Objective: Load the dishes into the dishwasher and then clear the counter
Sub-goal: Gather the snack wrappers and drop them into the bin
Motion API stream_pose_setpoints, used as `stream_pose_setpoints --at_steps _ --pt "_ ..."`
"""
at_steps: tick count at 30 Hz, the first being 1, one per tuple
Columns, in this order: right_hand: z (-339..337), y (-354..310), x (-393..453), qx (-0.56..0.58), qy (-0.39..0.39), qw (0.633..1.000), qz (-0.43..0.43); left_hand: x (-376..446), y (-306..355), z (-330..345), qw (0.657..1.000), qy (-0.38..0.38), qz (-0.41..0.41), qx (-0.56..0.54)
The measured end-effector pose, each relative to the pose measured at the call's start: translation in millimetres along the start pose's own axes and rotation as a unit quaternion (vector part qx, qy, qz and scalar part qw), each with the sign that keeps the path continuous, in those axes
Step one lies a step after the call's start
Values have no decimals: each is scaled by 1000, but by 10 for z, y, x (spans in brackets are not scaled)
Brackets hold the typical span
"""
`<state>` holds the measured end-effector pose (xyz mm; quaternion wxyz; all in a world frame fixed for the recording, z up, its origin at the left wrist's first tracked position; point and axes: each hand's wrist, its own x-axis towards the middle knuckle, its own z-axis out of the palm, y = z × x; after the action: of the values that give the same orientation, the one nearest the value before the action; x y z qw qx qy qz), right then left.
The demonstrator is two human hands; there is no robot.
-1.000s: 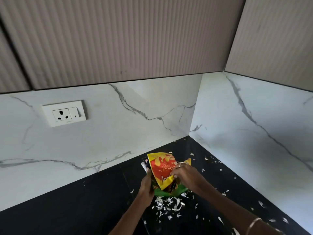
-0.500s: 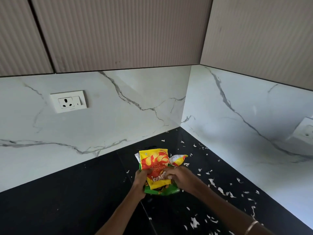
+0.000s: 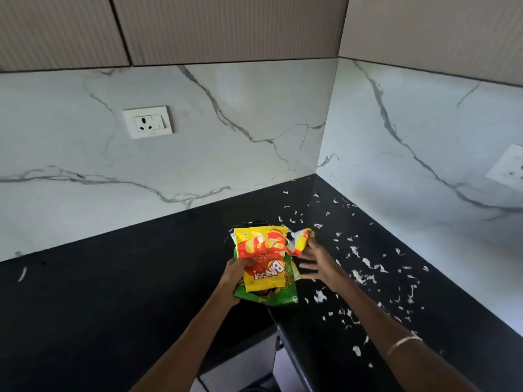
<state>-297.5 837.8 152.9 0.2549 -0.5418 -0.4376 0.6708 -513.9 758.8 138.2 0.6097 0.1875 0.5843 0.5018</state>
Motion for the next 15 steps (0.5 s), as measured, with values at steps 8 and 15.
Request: stream_pose_setpoints --at_steps 8,15 --pt "622 525 -648 -83 -77 993 -27 -580 -280 -553 998 -2 -6 60" --pt "1067 1359 -1349 -126 -7 991 -49 -1183 -981 -1065 994 18 -21 107"
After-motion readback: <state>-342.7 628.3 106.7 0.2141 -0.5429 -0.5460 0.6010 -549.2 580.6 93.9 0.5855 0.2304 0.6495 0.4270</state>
